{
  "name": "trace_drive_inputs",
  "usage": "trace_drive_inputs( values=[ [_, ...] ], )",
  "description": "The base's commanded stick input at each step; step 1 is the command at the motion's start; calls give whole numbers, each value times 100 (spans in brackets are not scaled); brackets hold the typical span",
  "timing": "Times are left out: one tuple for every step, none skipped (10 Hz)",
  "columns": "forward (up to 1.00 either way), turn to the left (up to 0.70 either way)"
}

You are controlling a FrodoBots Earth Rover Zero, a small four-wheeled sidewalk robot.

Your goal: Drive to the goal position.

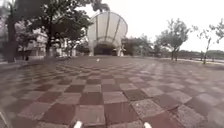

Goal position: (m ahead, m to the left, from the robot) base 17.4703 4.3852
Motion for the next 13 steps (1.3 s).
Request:
trace_drive_inputs(
  values=[
    [50, 50],
    [50, 0],
    [50, 0],
    [50, 0],
    [50, 0],
    [50, 0],
    [50, 0],
    [50, 0],
    [50, 0],
    [50, 0],
    [50, 0],
    [50, 0],
    [50, 0]
  ],
)
